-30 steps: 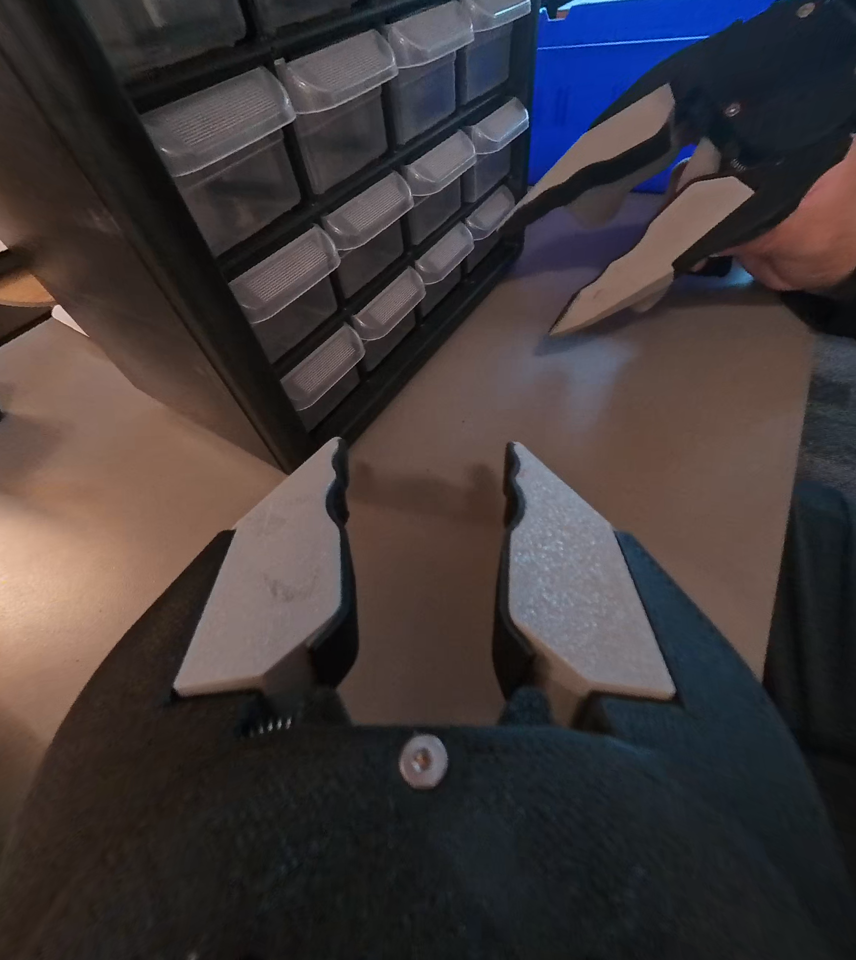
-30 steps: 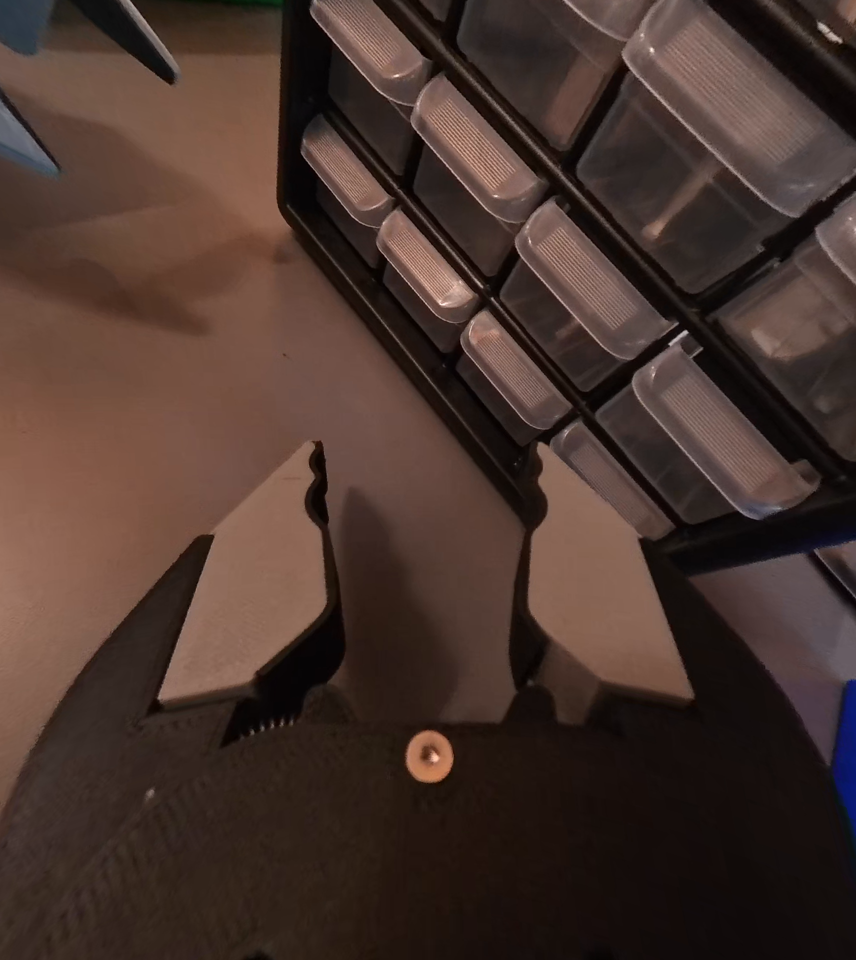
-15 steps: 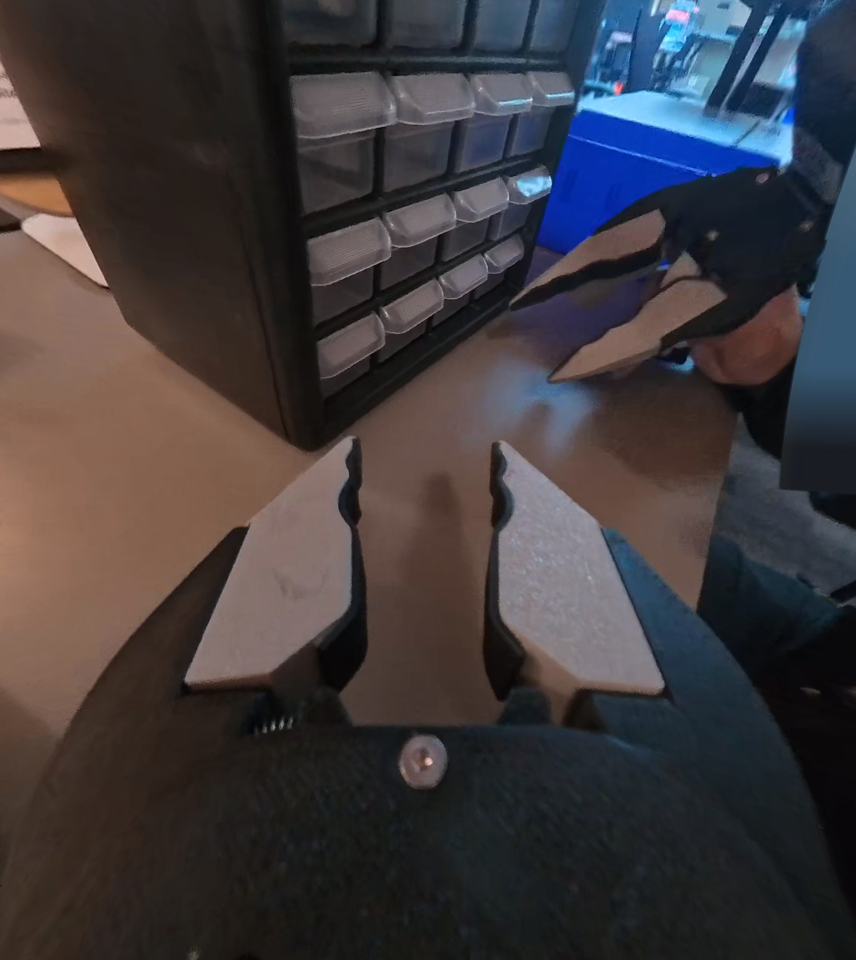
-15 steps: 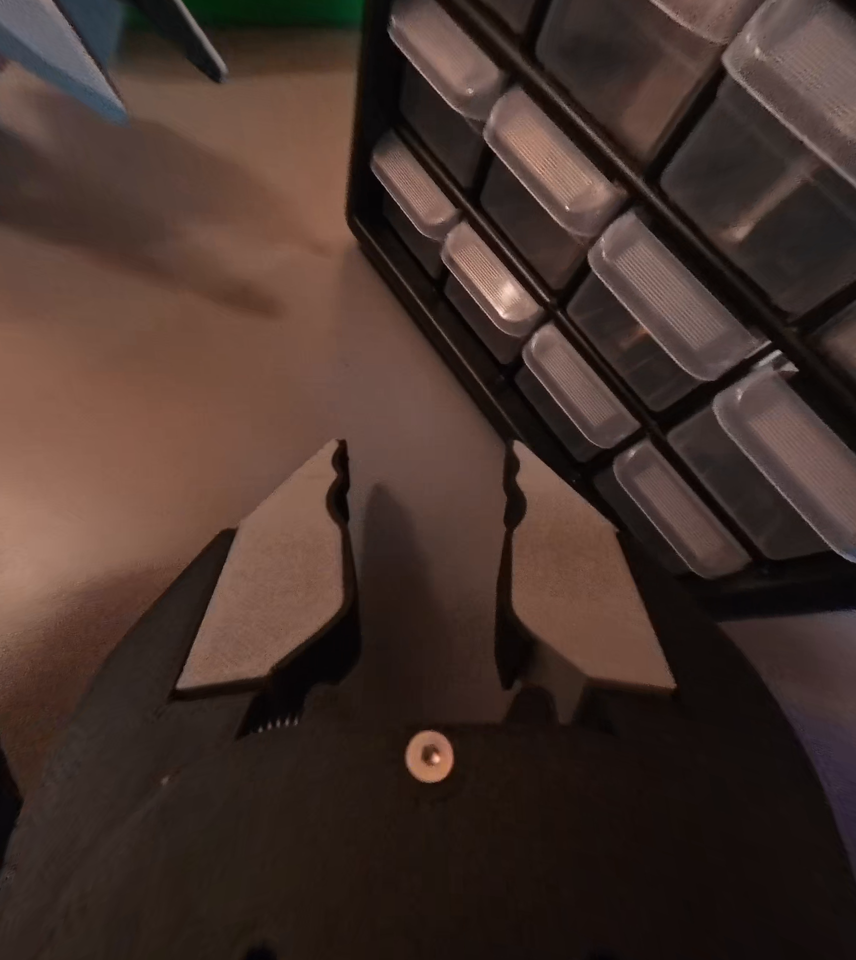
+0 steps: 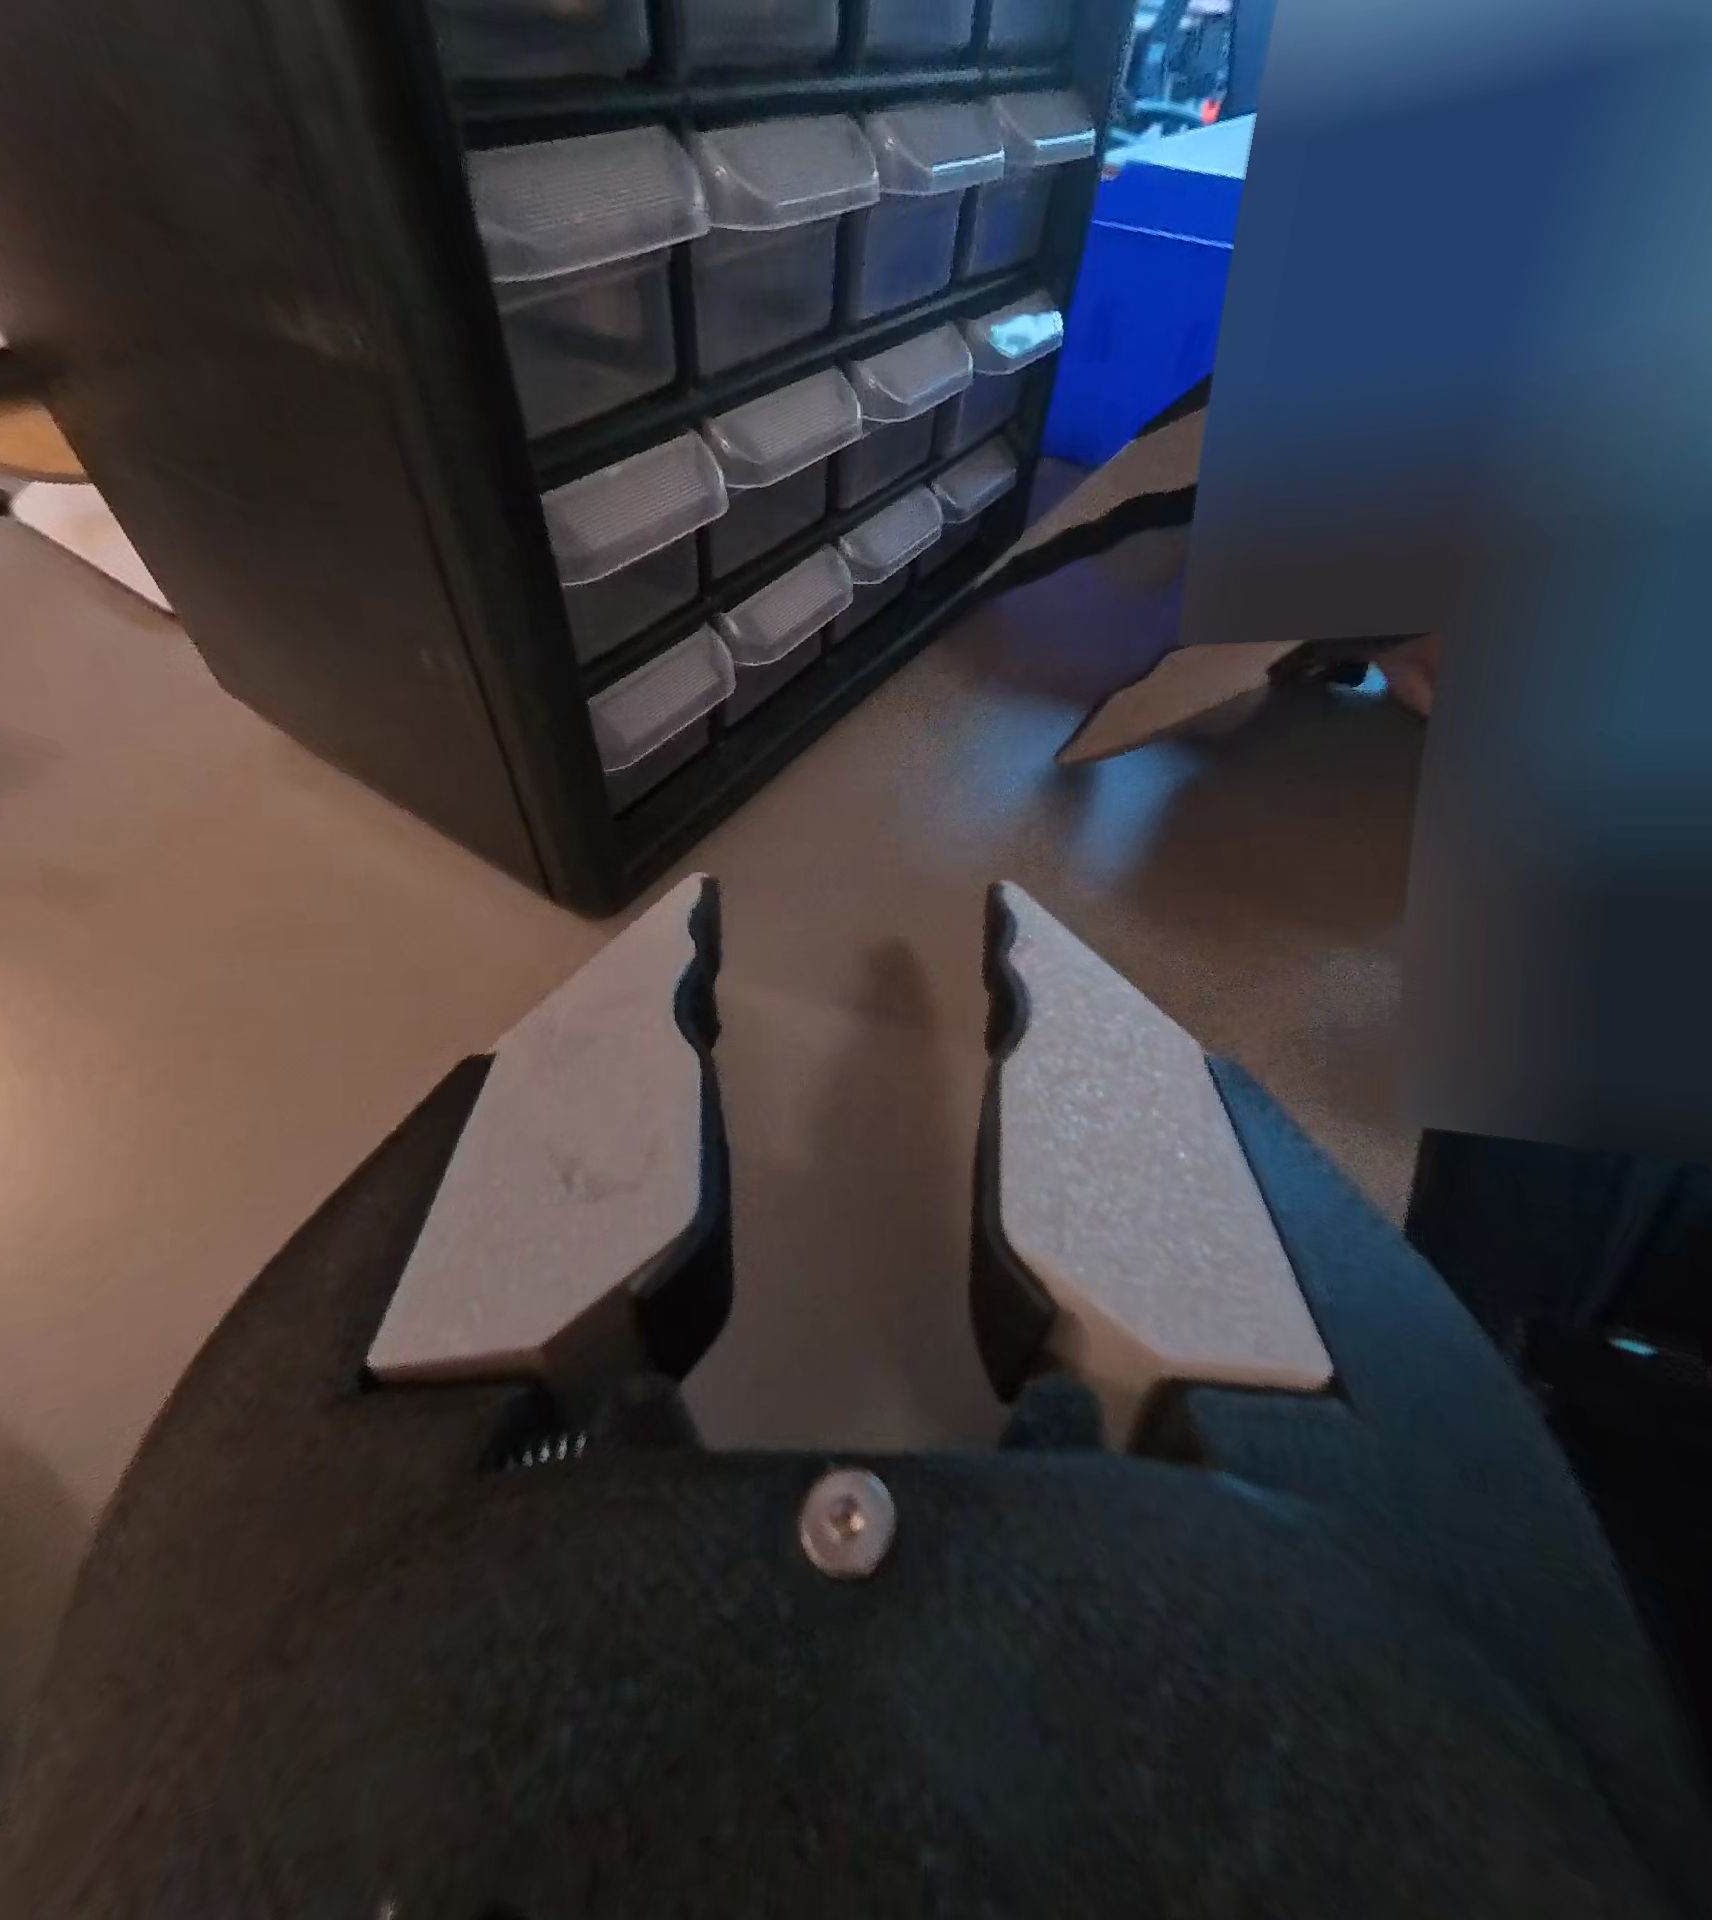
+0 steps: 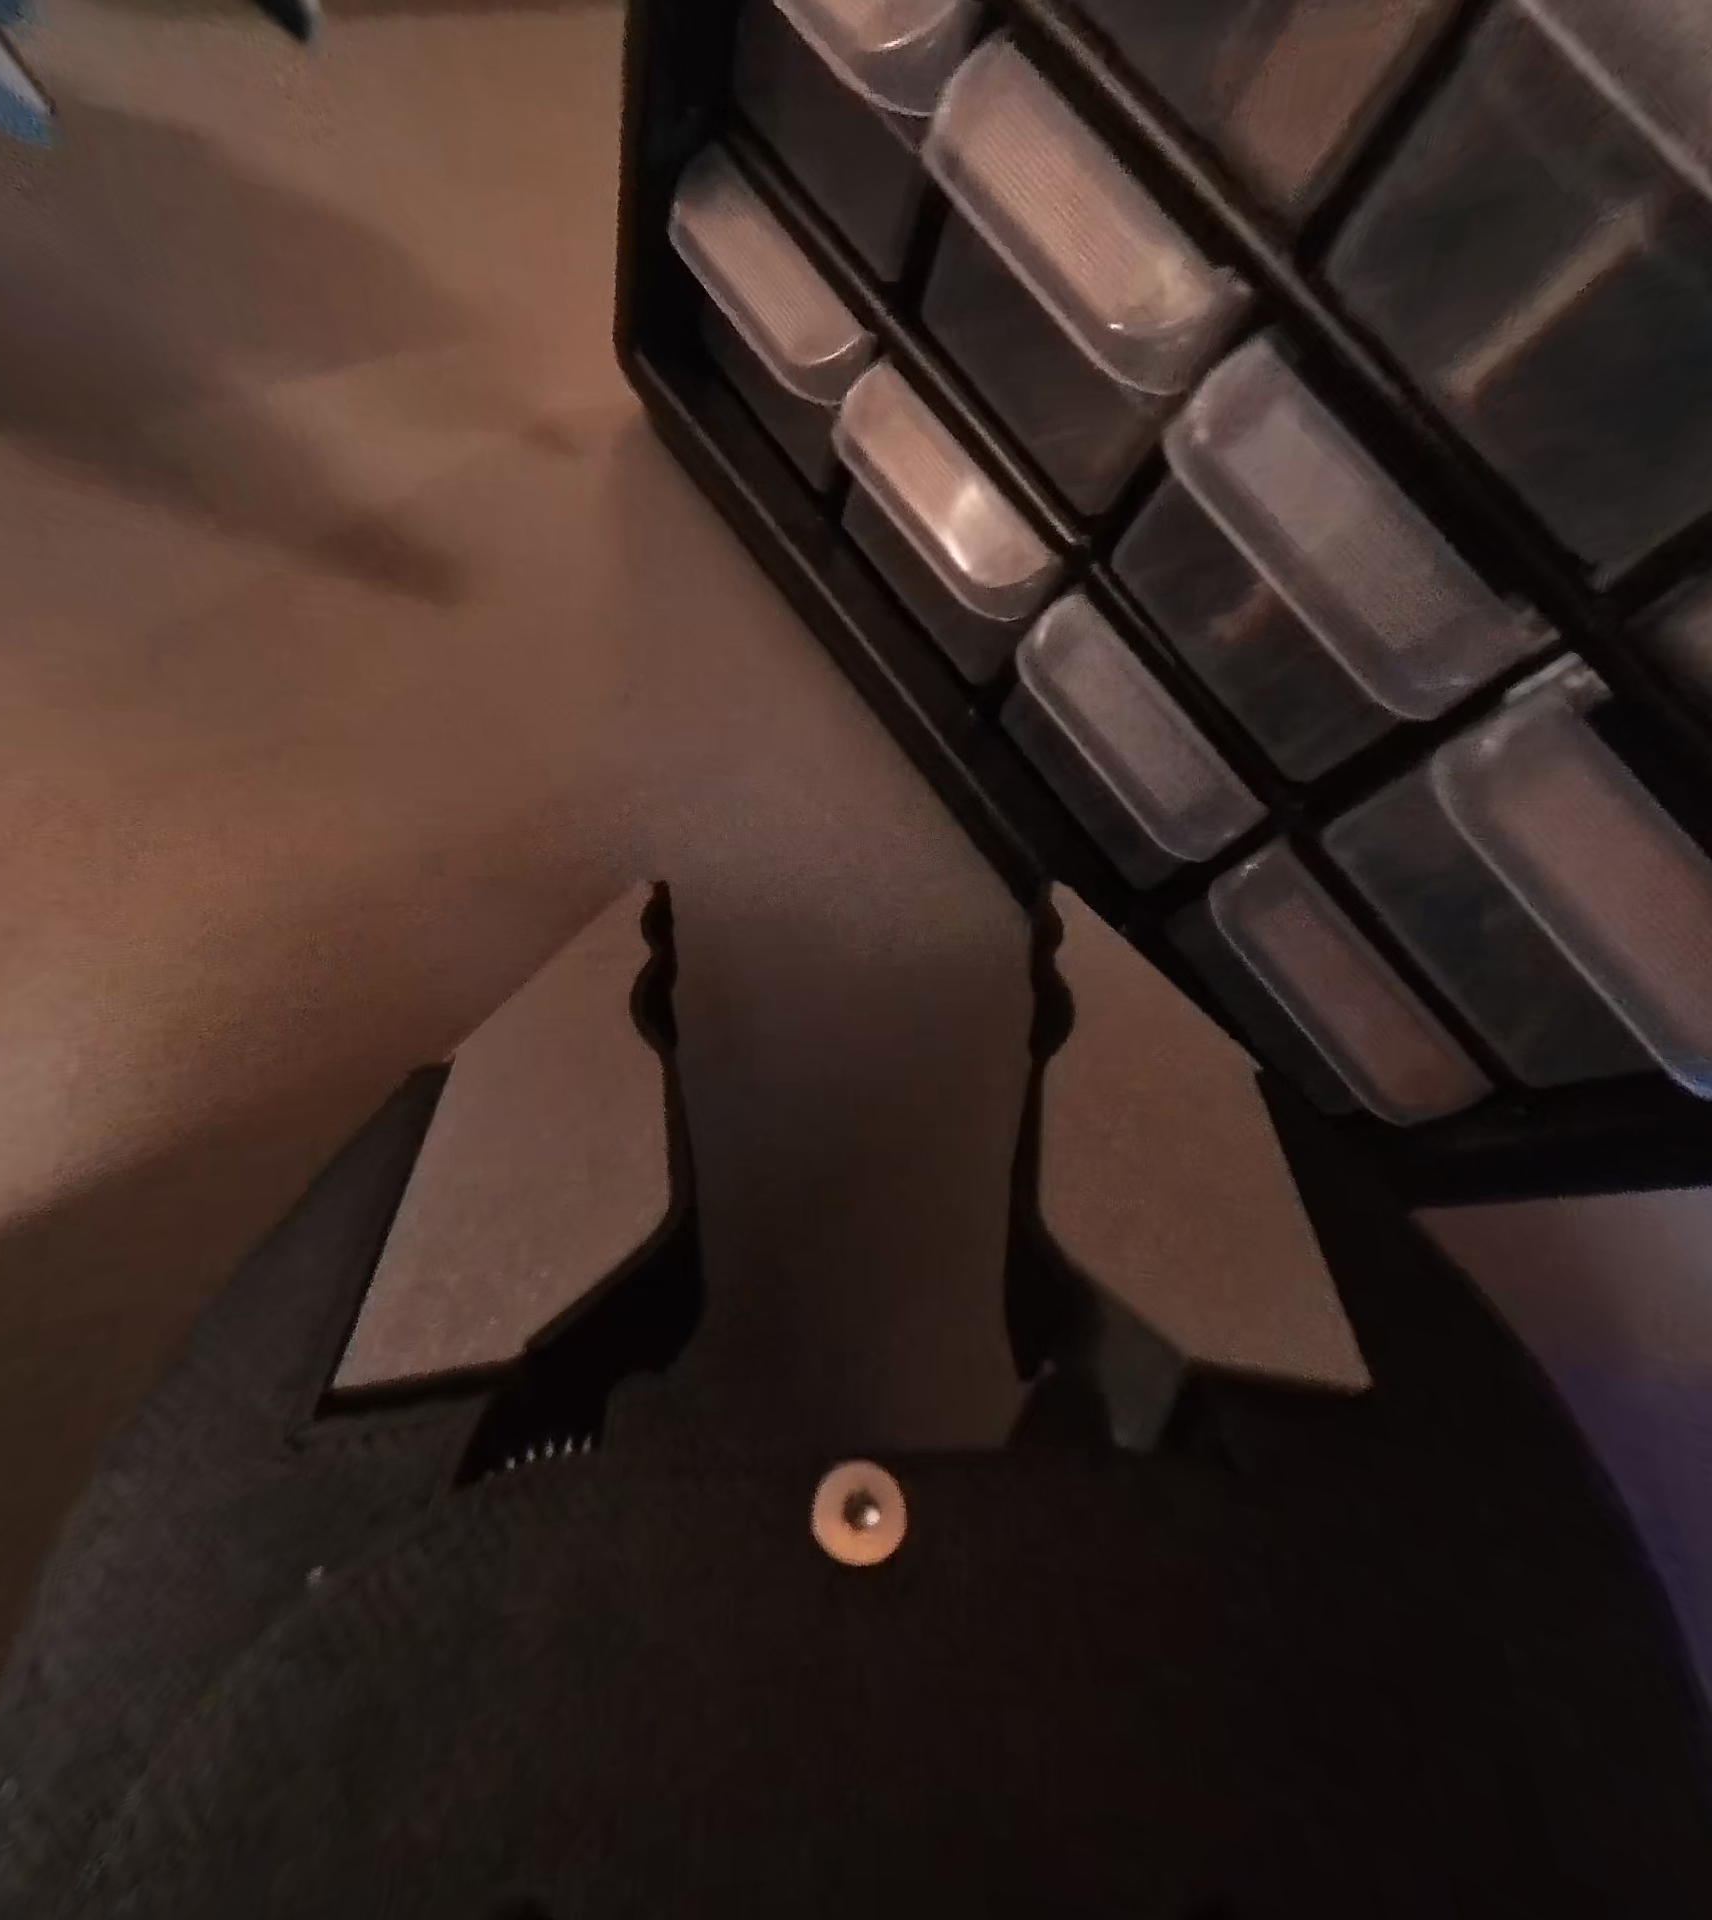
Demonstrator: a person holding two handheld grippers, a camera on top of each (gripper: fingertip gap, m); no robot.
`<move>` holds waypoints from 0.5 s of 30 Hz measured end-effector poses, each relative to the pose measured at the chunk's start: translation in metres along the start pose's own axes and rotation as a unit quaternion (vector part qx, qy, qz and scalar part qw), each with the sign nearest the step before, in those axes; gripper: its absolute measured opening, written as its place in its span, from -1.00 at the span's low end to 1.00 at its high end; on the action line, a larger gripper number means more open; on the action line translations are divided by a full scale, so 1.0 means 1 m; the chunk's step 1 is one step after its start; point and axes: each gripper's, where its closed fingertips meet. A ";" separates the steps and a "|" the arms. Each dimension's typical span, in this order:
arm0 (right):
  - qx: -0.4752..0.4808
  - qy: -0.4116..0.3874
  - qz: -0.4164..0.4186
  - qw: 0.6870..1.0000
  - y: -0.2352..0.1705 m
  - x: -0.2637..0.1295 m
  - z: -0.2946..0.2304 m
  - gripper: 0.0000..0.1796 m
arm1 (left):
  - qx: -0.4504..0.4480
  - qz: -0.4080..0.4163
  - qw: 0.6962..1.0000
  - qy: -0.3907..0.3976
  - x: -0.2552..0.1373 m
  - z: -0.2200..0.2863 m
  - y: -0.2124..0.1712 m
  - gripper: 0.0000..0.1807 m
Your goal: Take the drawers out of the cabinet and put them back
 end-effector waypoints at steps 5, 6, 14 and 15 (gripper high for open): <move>-0.052 0.002 -0.002 0.999 0.004 0.002 -0.014 -0.25 | 0.004 0.001 0.999 0.046 -0.004 -0.009 -0.001 -0.41; -0.051 0.004 0.002 0.999 0.005 0.002 -0.014 -0.25 | -0.008 0.002 0.999 0.049 -0.005 -0.012 -0.001 -0.41; -0.024 0.023 0.014 0.999 0.004 -0.004 -0.015 -0.22 | -0.045 0.001 0.998 0.044 -0.006 -0.018 -0.002 -0.40; -0.024 0.022 0.011 0.999 0.003 -0.003 -0.015 -0.21 | -0.044 -0.002 0.998 0.045 -0.005 -0.018 -0.003 -0.40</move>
Point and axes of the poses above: each gripper's, where its closed fingertips meet, x out along the fingers, y out of its top, z = x × y across the jaws, and after that the axes turned 1 degree about -x, right-handed
